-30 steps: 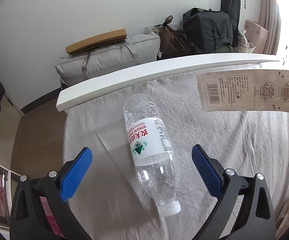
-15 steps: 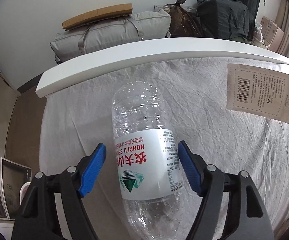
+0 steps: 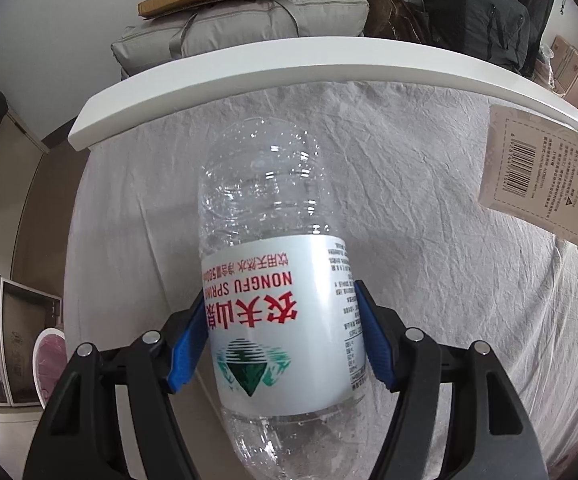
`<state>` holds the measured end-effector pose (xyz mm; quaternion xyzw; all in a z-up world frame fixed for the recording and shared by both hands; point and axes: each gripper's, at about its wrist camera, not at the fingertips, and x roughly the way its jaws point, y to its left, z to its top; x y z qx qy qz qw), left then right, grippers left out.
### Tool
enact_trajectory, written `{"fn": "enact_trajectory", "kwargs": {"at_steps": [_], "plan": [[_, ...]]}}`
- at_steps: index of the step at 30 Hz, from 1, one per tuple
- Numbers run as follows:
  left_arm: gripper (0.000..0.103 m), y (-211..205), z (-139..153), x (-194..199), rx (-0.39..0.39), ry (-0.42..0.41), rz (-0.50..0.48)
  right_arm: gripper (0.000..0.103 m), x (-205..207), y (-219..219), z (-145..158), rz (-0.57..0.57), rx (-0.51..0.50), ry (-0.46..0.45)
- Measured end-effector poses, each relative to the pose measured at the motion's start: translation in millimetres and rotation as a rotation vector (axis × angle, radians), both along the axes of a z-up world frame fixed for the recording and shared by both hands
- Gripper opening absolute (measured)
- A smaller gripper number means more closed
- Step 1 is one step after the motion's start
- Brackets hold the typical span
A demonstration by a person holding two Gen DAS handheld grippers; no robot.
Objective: Collect trash
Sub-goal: 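Carry the water bottle and tag card to the bin and open both tools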
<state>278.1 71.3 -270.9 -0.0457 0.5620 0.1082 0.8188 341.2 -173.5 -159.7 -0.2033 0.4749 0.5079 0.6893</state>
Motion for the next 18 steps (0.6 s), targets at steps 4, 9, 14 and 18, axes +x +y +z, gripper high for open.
{"fn": "enact_trajectory", "kwargs": {"at_steps": [4,9,14,18], "plan": [[0.064,1,-1,2,-0.015,0.008,-0.002,0.000,0,0,-1,-0.001,-0.002,-0.001],[0.063,6,10,-2,-0.029,-0.028,-0.020,0.000,-1,1,-1,0.004,0.002,-0.006],[0.063,1,42,-11,-0.002,-0.104,-0.061,0.000,-3,1,5,0.007,0.005,-0.023],[0.063,1,73,-23,0.043,-0.167,-0.095,0.000,-9,2,14,0.009,0.009,-0.047]]}}
